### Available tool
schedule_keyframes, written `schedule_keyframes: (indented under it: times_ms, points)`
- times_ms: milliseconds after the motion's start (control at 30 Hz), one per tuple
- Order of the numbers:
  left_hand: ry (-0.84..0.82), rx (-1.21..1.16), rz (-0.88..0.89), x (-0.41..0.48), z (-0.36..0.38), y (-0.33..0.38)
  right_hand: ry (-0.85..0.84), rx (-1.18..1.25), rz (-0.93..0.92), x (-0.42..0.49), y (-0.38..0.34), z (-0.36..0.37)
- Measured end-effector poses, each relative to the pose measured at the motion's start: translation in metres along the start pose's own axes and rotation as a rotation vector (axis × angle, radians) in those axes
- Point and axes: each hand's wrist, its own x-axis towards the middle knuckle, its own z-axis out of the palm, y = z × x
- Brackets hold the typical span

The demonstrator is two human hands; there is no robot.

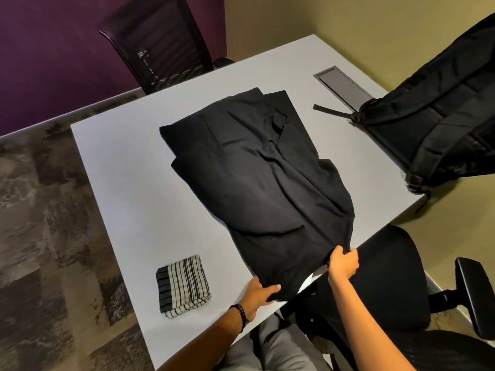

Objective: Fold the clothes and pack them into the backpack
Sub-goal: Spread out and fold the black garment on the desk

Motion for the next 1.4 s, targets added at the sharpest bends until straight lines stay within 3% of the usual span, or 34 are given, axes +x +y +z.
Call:
schedule_keyframes:
  times_ms: [200,367,500,633,700,800,900,1067,1200,1400]
  points:
    - [-0.286,0.263,-0.212,0.001,0.000,-0.003,0.053,-0.160,0.000,0.009,0.002,-0.004]
    - [-0.321,0.524,-0.201,0.004,-0.012,0.009,0.109,-0.194,-0.041,0.013,0.002,0.001]
    - [-0.283,0.610,-0.179,0.007,-0.042,0.034,0.153,-0.219,-0.224,0.006,-0.011,0.012]
    - [-0.106,0.469,-0.151,0.016,-0.078,0.071,0.012,-0.126,-0.448,0.003,-0.026,0.031]
    - [0.026,0.306,-0.116,0.024,-0.096,0.092,-0.161,-0.071,-0.548,0.002,-0.033,0.042]
    - [0.210,0.072,0.032,0.036,-0.122,0.116,-0.402,-0.222,-0.615,0.002,-0.039,0.058]
    - [0.343,-0.020,0.156,0.047,-0.134,0.129,-0.525,-0.356,-0.491,0.007,-0.039,0.067]
    - [0.421,-0.202,0.161,0.063,-0.141,0.149,-0.535,-0.383,-0.286,0.015,-0.032,0.053]
    - [0.529,-0.200,0.280,0.075,-0.146,0.162,-0.762,-0.305,-0.221,0.022,-0.019,0.035]
    - [0.430,-0.325,0.409,0.088,-0.148,0.193,-0.899,-0.111,-0.119,0.025,-0.003,0.015]
